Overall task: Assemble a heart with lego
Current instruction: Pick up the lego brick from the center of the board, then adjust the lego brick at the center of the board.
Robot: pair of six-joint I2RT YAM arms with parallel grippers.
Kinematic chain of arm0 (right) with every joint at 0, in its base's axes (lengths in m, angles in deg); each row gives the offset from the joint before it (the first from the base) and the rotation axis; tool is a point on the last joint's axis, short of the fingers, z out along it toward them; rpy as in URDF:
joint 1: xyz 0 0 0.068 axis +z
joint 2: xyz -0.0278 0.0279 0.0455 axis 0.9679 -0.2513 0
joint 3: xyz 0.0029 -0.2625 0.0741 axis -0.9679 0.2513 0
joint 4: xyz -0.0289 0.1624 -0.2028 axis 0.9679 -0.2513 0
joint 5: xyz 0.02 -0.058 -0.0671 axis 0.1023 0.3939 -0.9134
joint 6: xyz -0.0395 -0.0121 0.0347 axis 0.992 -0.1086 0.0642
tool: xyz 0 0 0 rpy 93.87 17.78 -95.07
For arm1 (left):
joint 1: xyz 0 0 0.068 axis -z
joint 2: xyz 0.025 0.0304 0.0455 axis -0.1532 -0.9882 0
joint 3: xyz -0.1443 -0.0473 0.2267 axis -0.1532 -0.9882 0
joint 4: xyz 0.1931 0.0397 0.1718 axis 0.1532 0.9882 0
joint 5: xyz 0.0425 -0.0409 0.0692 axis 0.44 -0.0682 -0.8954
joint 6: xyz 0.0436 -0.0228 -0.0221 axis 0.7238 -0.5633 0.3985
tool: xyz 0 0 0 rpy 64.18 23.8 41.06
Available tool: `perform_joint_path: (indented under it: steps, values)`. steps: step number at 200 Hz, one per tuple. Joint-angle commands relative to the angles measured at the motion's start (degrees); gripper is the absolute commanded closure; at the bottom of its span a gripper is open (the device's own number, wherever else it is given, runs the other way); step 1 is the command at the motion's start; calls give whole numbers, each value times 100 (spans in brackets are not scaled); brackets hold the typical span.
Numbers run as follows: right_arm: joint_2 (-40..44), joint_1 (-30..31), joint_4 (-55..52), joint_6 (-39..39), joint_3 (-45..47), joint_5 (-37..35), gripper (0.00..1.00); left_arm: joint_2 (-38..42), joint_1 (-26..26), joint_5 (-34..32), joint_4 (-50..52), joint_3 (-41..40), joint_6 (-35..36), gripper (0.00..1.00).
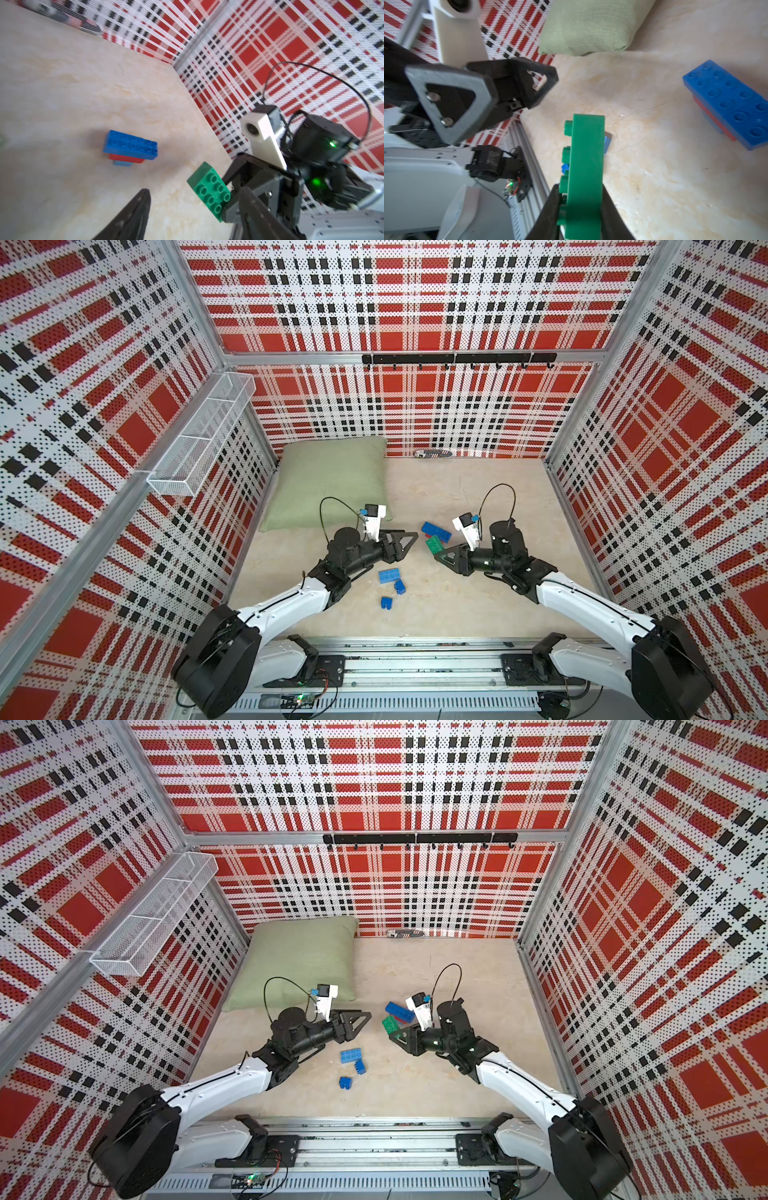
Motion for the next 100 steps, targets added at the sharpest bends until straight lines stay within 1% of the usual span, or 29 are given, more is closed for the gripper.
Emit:
perform_joint_path:
  steps: [1,30,47,70,85,95,100]
  values:
    - [125,-230,647,-918,65,1534,77,-291,137,762,-625,292,-75,28]
    - [170,-336,1118,-1364,124,1956,76,-696,307,1074,-640,594,-132,29]
    - [173,-384,1233,-1483,169,2024,76,-874,400,1280,-658,762,-123,35]
    - [146,-390,1438,-1603,230,2171,75,-1009,424,1354,-776,900,-255,43]
    - [80,-428,1309,-1533,218,2195,75,-1047,420,1380,-862,934,-373,52]
    - [88,-454,1333,-1541,231,2188,75,-1037,423,1387,-870,921,-428,55]
    - [101,-471,1368,-1565,248,2190,74,-1017,411,1376,-897,893,-447,58]
